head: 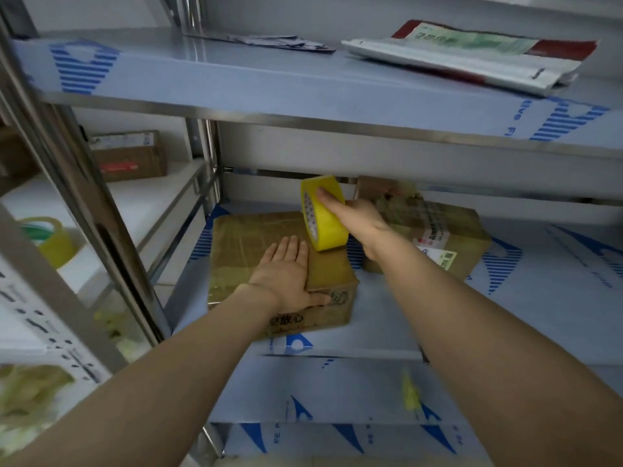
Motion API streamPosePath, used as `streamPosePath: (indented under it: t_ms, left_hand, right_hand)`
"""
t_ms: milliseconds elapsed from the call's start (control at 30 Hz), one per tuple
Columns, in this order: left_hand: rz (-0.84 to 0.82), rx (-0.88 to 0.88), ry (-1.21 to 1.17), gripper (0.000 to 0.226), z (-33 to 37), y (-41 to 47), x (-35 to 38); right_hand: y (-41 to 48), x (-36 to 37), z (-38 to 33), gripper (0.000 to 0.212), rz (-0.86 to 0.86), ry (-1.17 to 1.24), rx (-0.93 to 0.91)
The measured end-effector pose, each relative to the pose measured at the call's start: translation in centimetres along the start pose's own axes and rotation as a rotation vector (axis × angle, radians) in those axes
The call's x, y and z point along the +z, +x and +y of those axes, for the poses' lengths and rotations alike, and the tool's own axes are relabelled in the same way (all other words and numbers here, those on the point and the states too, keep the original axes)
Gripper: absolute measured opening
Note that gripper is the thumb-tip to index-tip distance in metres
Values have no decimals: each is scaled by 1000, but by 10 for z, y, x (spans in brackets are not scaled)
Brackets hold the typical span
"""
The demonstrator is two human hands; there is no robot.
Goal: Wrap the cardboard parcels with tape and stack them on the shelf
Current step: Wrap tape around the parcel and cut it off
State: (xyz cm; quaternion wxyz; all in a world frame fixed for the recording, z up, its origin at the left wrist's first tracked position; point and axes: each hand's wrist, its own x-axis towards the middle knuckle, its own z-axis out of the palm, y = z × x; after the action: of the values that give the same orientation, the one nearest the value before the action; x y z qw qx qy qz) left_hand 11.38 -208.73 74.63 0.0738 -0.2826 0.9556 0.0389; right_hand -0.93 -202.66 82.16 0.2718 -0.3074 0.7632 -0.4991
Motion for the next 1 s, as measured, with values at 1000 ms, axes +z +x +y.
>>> streamPosePath:
  t_ms: [1000]
  left_hand:
    - [106, -310, -161, 78, 18, 124, -27]
  right_hand:
    - [-126, 15, 129, 52, 45, -324, 241]
